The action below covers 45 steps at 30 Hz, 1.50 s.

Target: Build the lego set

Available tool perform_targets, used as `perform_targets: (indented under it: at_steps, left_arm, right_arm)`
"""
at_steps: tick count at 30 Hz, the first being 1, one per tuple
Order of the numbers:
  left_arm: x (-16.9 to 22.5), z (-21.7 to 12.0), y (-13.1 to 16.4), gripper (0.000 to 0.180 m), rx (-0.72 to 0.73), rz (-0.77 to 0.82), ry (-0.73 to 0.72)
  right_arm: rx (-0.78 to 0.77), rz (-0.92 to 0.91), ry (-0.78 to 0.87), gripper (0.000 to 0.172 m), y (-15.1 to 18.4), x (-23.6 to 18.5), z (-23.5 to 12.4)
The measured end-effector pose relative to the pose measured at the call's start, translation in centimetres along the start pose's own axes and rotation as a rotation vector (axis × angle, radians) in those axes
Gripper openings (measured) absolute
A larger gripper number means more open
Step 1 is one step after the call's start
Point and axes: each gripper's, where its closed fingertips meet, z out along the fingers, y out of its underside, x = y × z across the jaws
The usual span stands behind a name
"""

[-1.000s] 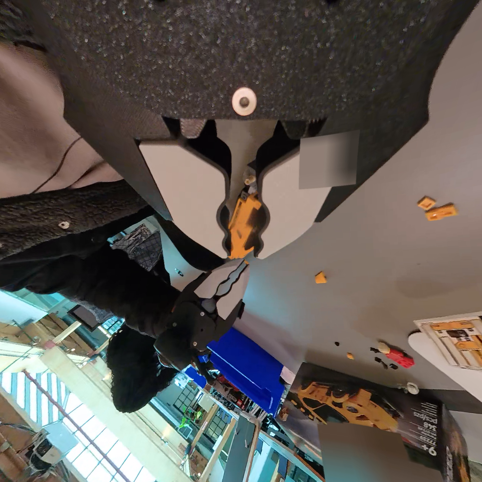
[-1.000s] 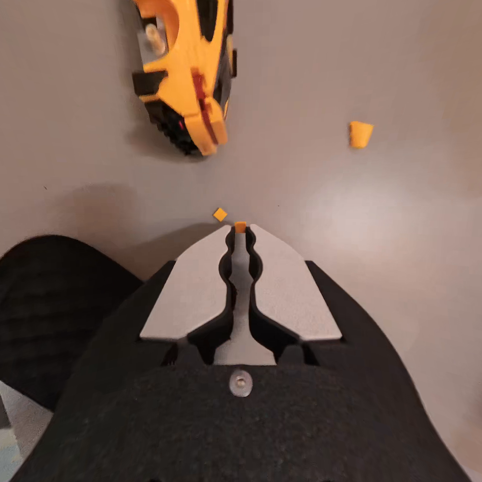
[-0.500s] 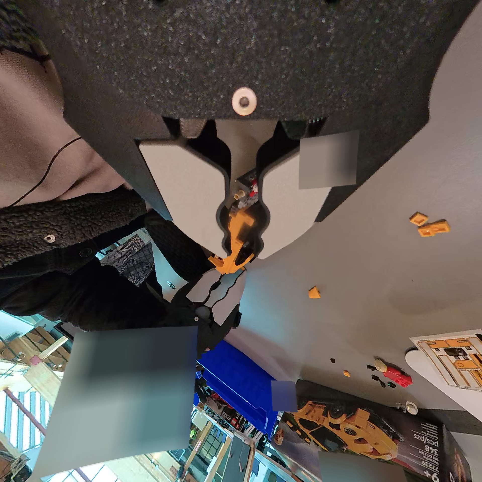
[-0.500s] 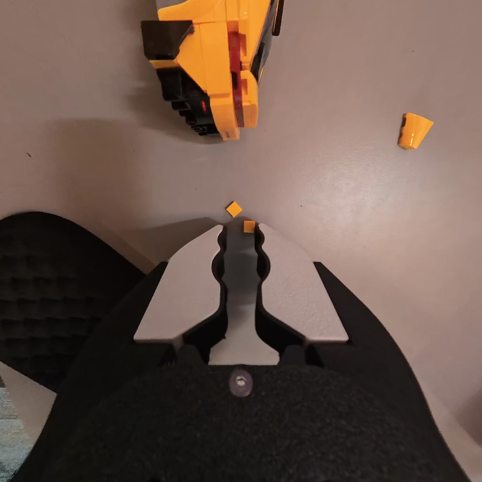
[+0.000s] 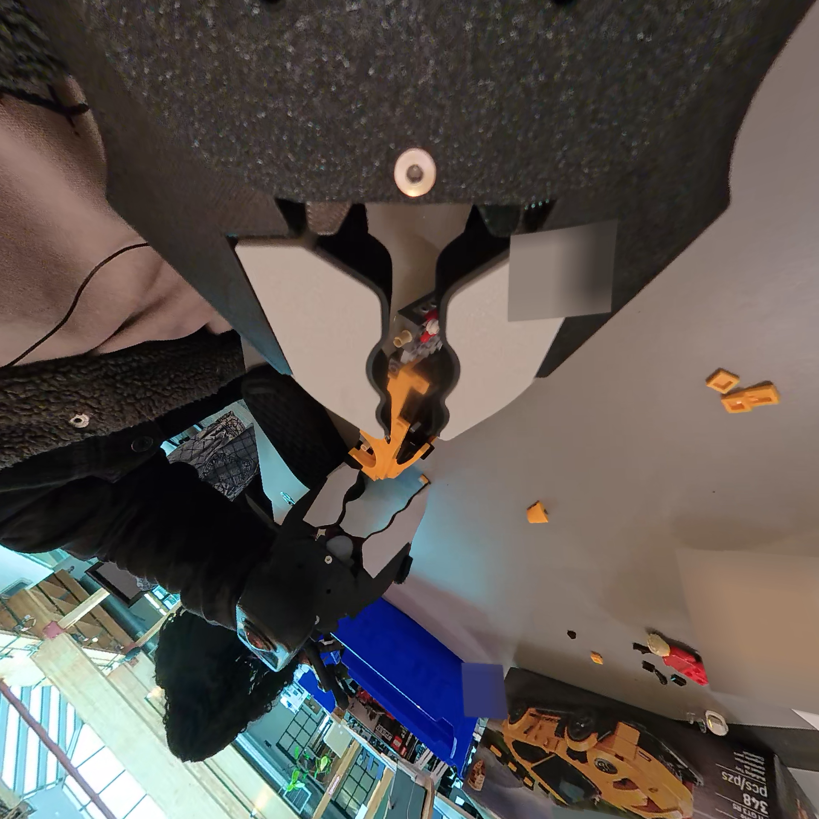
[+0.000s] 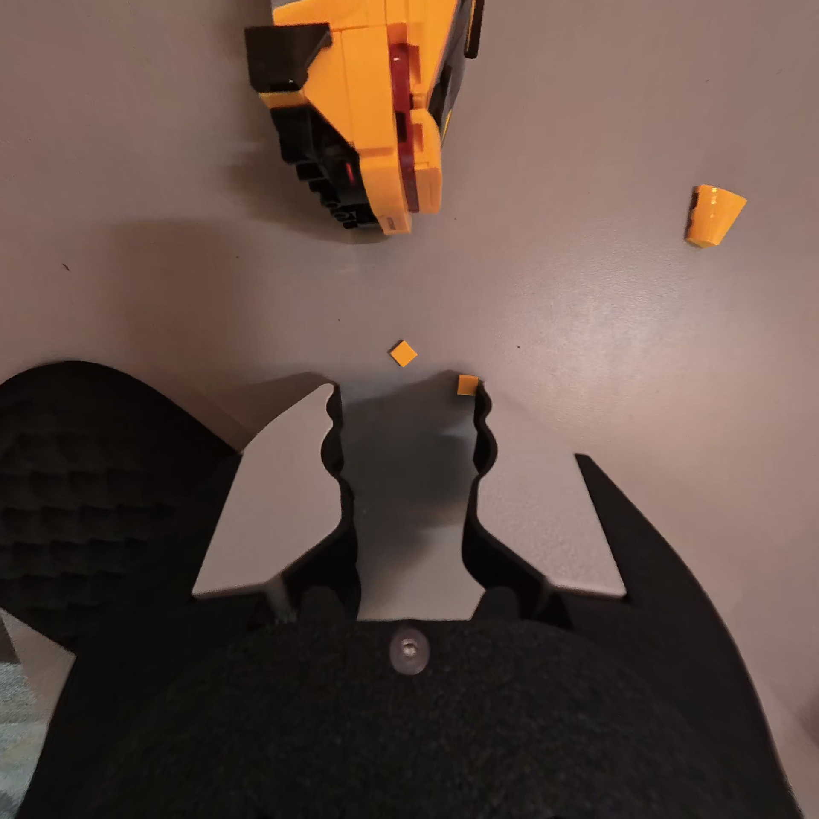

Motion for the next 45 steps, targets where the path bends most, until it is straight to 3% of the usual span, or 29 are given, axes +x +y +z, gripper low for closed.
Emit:
perform_targets:
  at_steps: [8, 15, 24, 31, 34, 37, 45]
  left_arm:
    - [-0.2, 0.1, 0.2, 0.017, -0.010, 0.008, -0.009]
    - [-0.3, 0.1, 0.3, 0.016, -0.016, 0.039, -0.036]
    - [0.3, 0.6, 0.7, 0.017, -0.040, 0.059, -0.036]
    - [0.4, 0.9, 1.5, 0.017, -0.079, 0.108, -0.059]
    - [0.3, 0.8, 1.6, 0.017, -0.082, 0.118, -0.068]
    - [0.0, 0.8, 1.7, 0.016, -0.092, 0.142, -0.095]
    - [2.0, 3.3, -0.8, 0.011, -0.200, 0.426, -0.112]
  right_arm:
    - [0.151, 0.040, 0.116, 0.067, -1.1, 0.9, -1.1]
    - [0.386, 0.179, 0.298, 0.059, -2.5, 1.1, -3.6]
    - [0.195, 0.231, 0.086, 0.054, -0.3, -2.3, 0.1]
    - [0.058, 0.253, -0.011, 0.081, 0.1, -1.6, -0.1]
    - [0.084, 0.264, -0.002, 0.085, 0.0, -0.8, -0.1]
    - [0.173, 0.238, -0.011, 0.068, -1.1, -1.5, -0.4]
    - [0.255, 0.236, 0.043, 0.070, -1.6, -1.6, -1.7]
